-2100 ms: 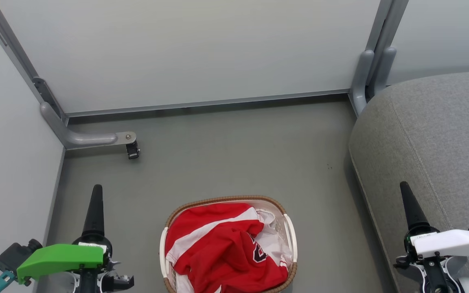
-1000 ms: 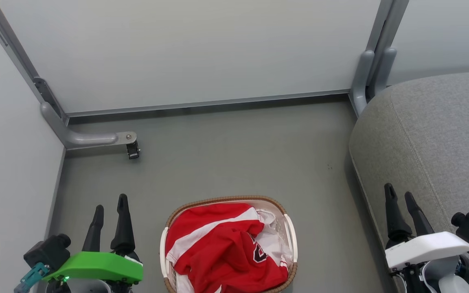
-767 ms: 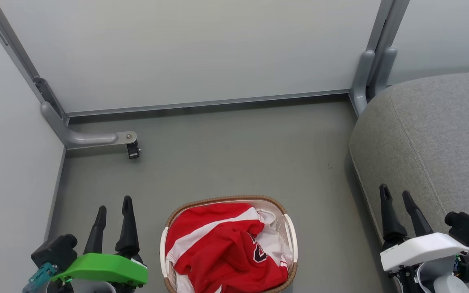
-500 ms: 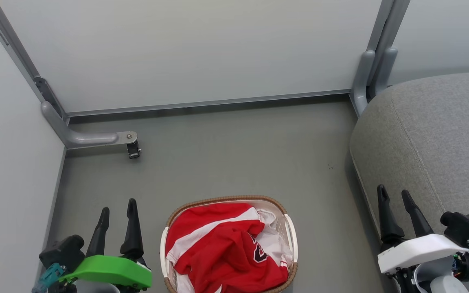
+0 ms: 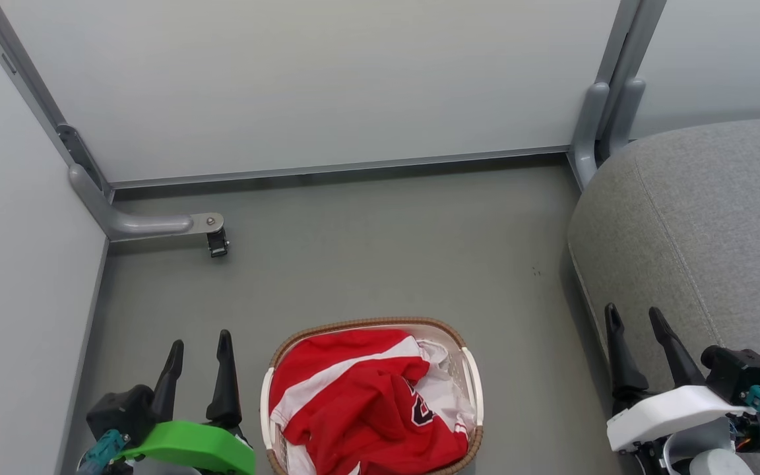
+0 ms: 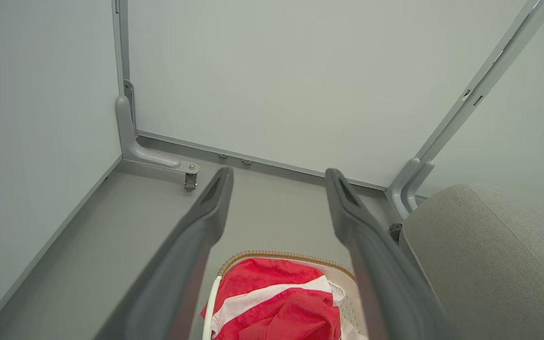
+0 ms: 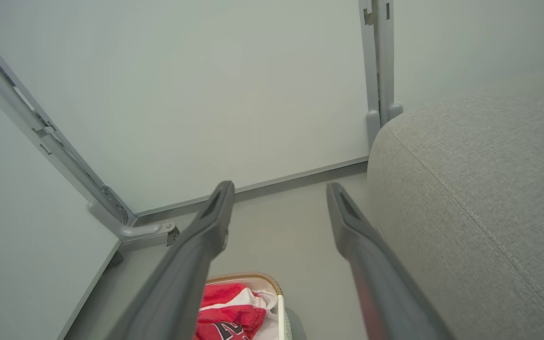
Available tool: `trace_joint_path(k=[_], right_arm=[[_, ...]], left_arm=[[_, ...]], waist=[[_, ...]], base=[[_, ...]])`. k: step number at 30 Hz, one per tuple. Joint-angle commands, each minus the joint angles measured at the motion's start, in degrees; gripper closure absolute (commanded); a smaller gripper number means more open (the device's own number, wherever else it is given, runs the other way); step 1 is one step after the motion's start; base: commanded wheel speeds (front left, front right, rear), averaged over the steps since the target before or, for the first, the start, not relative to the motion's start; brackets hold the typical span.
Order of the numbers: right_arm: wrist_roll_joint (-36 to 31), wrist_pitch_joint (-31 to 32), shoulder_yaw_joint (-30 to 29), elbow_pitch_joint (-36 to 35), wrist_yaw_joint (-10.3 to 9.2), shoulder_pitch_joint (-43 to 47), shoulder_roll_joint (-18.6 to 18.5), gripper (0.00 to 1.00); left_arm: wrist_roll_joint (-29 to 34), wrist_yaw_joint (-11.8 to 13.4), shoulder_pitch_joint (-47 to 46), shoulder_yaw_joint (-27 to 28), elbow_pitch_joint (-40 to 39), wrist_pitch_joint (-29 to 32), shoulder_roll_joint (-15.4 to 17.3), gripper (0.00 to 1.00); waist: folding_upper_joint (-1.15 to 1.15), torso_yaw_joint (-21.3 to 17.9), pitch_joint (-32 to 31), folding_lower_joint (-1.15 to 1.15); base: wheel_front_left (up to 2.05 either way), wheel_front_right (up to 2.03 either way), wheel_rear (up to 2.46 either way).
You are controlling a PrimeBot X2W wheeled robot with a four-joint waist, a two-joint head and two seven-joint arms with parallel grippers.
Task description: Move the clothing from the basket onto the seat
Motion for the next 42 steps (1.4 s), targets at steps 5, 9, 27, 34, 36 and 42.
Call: trace_joint_path(k=[5, 9, 27, 34, 36, 42], right_arm=[[-3.52, -1.10, 0.17, 0.05, 0.01, 0.76, -0.36, 0.00], [-5.39, -1.57, 0.26, 0.27, 0.02, 0.69, -0.39, 0.00], [-13.09, -3.47, 0.56, 0.92, 0.02, 0.96, -0.47, 0.00], [-15.87, -4.14, 0.74, 1.11, 0.02, 1.10, -0.50, 0.00], [-15.72, -4.15, 0.75, 1.13, 0.01, 1.08, -0.50, 0.00], [-15.76, -4.15, 0.62, 1.10, 0.01, 1.01, -0.49, 0.00]], left_arm=[[2.80, 0.22, 0.50, -0.39, 0.62, -1.00, 0.44, 0.00], [4.34, 0.26, 0.41, -0.41, 1.16, -1.47, 0.45, 0.00], [11.23, 0.53, 0.40, -1.34, 3.02, -3.40, 0.51, 0.00], [13.77, 0.79, 0.26, -1.93, 3.65, -4.21, 0.53, 0.00], [13.61, 0.83, 0.21, -1.91, 3.77, -3.98, 0.53, 0.00], [13.49, 0.90, 0.02, -1.85, 3.92, -3.98, 0.53, 0.00]], waist=[[0.00, 0.10, 0.04, 0.00], [0.00, 0.13, 0.05, 0.00], [0.00, 0.33, 0.16, 0.00], [0.00, 0.44, 0.17, 0.00], [0.00, 0.44, 0.17, 0.00], [0.00, 0.45, 0.24, 0.00]], base=[[0.00, 0.00, 0.00], [0.00, 0.00, 0.00], [0.00, 0.00, 0.00], [0.00, 0.00, 0.00], [0.00, 0.00, 0.00], [0.00, 0.00, 0.00]])
